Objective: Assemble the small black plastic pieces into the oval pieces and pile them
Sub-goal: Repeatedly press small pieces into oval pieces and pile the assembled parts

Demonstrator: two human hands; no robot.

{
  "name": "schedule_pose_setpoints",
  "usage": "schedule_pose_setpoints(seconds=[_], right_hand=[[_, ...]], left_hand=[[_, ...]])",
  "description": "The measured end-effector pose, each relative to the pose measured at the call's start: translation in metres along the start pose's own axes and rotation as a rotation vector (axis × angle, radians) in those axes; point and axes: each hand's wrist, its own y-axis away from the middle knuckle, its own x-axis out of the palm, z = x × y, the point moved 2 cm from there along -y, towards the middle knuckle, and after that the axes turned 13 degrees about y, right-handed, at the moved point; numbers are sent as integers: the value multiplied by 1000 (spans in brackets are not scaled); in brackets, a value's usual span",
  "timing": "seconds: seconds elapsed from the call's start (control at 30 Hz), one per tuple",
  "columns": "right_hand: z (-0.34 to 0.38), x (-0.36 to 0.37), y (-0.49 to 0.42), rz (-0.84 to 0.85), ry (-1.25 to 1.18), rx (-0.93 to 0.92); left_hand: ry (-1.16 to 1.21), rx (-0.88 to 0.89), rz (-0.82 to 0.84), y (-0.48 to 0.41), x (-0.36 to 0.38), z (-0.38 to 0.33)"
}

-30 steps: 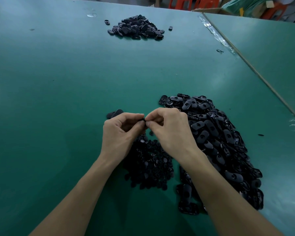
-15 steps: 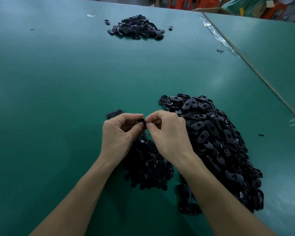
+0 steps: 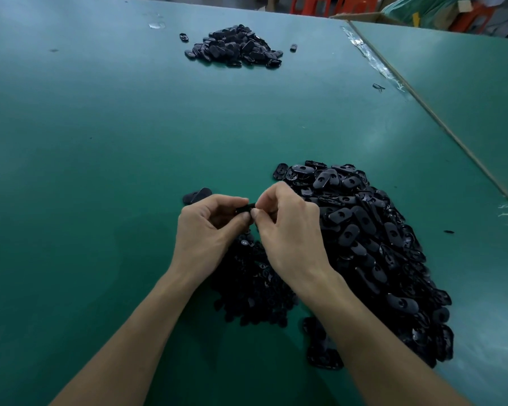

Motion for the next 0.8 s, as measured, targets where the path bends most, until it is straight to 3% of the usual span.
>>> schedule_pose_setpoints(seconds=[0.27, 0.47, 0.8], right_hand=[[5, -5, 0, 153, 4, -89], [-3, -15, -14, 123, 57, -121], [-24, -15, -25, 302, -231, -64]], left_hand=[[-146, 48, -29, -1, -1, 0], [42, -2, -34, -2, 1, -2], [195, -77, -2, -2, -2, 0]])
